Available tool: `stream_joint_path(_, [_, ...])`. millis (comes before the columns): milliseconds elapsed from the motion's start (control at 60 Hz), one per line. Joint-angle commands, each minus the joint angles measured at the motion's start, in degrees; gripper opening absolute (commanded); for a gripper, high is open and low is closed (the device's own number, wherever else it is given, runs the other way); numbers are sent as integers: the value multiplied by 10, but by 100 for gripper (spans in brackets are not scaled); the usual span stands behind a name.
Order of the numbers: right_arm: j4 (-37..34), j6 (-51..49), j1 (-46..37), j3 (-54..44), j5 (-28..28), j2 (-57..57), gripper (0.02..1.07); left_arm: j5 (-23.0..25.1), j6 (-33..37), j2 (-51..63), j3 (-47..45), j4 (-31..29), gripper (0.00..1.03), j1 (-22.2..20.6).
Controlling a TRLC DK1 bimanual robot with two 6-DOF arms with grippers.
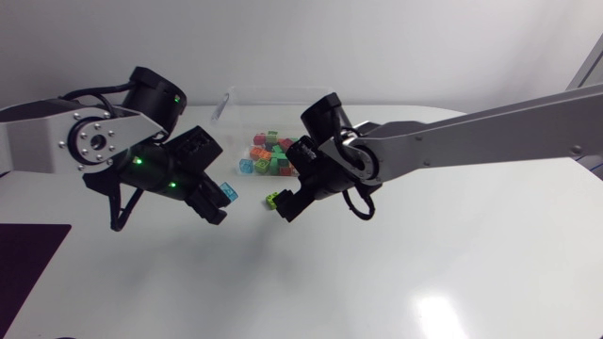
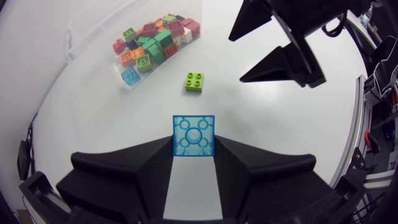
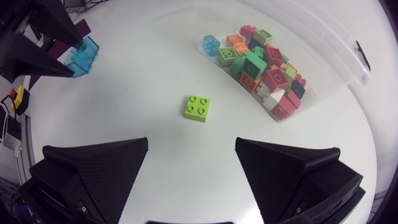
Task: Place the duplo bricks in the container
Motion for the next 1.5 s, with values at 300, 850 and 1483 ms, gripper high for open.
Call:
stream_joint_path(300, [-93, 41, 18, 194, 22, 181, 102, 43, 15, -83, -13, 55, 19, 57])
stream_joint_path(850, [-186, 63, 25, 354, 55, 299, 51, 112, 19, -87, 9, 125, 19, 113])
stream_joint_path(1483, [-197, 66, 11, 268, 58, 192, 36, 137, -19, 10, 93, 207, 19, 125])
